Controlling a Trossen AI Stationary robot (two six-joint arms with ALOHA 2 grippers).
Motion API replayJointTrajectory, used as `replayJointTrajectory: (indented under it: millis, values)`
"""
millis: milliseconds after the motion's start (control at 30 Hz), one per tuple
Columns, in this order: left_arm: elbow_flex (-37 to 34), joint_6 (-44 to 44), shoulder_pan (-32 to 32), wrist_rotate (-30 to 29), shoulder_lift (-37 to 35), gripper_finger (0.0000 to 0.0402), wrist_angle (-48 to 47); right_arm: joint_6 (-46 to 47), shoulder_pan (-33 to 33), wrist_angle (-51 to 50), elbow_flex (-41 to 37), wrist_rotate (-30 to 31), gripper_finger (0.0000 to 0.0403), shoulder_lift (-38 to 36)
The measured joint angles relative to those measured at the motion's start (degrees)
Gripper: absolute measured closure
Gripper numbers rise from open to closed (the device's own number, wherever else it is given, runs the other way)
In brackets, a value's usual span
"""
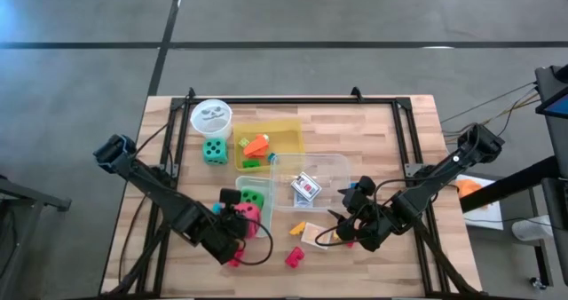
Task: Pick & Place Toys
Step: Put the red dice into the white bin
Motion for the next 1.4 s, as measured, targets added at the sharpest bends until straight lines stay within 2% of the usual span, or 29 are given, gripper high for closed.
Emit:
replayJointTrajectory:
  millis: [567,833,1400]
  values:
    - [-1.76,0.18,1.2,-3.5,-0.05,0.0357,0.29,0.0,0.01,0.0,0.0,0.0,0.0078,0.0]
    - [-6.14,0.16,1.25,-3.04,0.0,0.0357,3.18,0.0,0.02,0.02,0.0,0.0,0.0078,0.0]
    - [-10.04,-0.06,1.22,-2.42,0.02,0.0364,7.77,0.0,0.01,0.11,0.0,0.0,0.0078,0.0]
